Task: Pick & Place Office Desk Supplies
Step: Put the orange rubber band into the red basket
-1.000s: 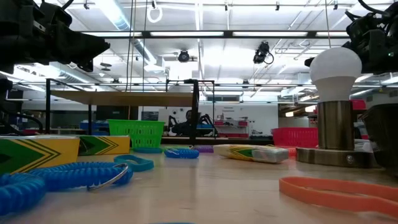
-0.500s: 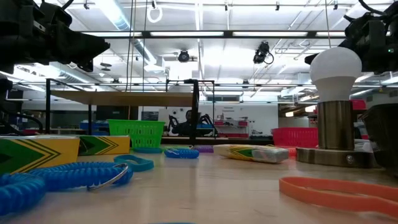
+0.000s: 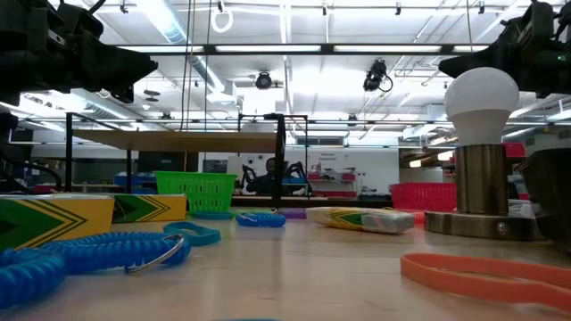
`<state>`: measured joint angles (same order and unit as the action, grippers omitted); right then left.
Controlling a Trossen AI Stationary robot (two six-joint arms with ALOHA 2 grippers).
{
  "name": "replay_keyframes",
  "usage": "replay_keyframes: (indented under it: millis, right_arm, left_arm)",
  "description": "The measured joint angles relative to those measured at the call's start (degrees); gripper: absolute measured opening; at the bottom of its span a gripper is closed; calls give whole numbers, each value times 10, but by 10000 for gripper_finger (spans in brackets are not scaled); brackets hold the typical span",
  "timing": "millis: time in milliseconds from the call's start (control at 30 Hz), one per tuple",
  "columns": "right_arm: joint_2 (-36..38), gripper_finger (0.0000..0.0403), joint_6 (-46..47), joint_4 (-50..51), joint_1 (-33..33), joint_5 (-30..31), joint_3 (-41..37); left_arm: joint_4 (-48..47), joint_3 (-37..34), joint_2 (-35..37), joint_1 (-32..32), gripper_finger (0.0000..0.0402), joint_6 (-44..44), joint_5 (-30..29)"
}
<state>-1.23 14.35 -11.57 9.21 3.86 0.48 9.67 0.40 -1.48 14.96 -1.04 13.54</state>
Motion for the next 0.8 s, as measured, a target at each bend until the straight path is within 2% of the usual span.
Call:
replay_keyframes:
  millis: [333,667,800]
  right_arm:
    - [0,13,6,-4,0,-1,0]
    - [-4,13,19,102,0,-8,0]
    - [-11,23,17,95,0,-47,0]
  left_arm:
    - [0,0,0,0,104,0,0]
    - [0,0,0,0,104,1,0]
    - [0,0,0,0,104,22,0]
